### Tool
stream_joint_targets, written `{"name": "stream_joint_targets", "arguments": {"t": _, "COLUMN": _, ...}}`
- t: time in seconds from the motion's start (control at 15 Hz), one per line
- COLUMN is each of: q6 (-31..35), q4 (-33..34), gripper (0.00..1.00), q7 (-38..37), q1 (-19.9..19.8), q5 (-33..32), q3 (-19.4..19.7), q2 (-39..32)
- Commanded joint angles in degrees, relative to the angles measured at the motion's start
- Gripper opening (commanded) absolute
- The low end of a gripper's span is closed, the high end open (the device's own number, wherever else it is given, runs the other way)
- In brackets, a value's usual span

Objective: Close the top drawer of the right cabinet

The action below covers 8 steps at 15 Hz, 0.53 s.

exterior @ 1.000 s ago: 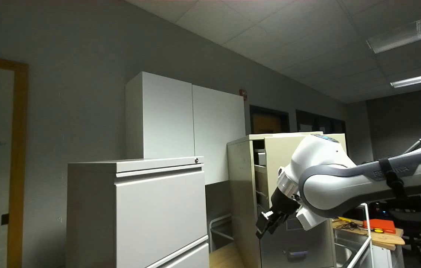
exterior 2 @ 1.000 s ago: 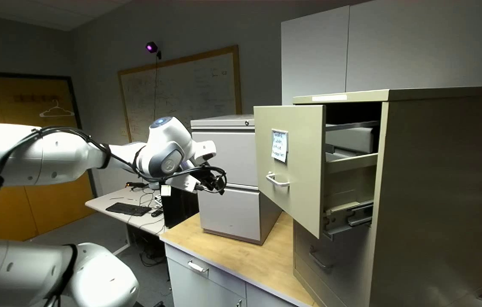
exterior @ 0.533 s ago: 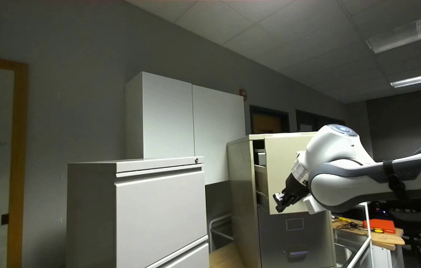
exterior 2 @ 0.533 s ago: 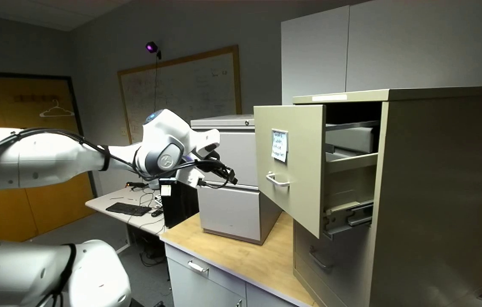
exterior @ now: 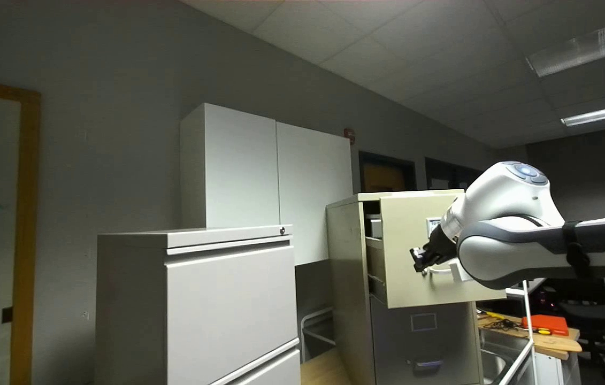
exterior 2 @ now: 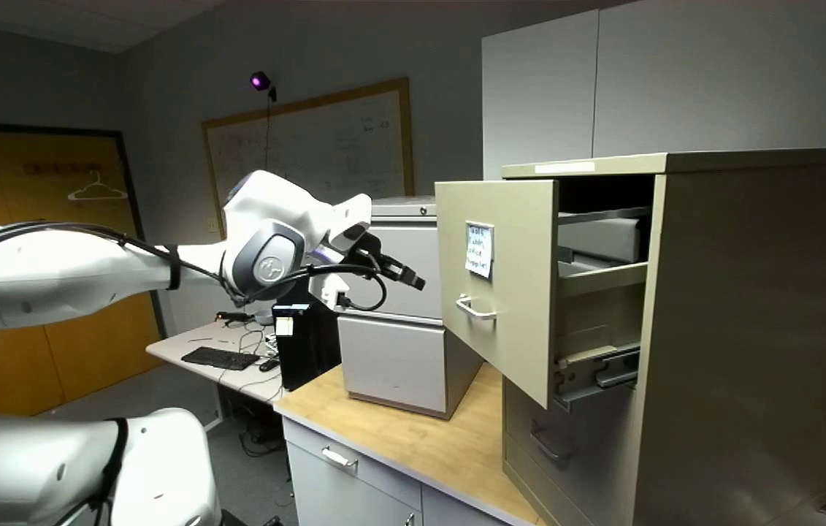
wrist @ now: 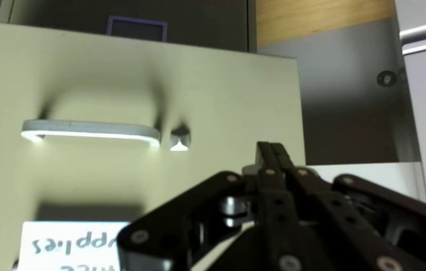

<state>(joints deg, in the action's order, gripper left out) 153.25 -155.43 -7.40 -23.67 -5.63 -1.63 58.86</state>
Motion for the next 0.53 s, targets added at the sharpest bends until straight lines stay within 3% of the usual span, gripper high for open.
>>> {"name": "stream_joint_targets", "arguments": {"t": 0.0, "q6": 6.62, "q4": 1.95, "gripper": 0.00, "q7": -2.90, "q1": -3.31, "q5": -2.01, "q3": -1.73, "q2": -2.23}}
{"name": "stream_joint_targets", "arguments": {"t": 0.47, "q6": 19.16, "q4": 5.12, "gripper": 0.00, "q7": -3.85, "q1": -8.20, "q5": -0.96, "q3": -6.63, "q2": -9.74}}
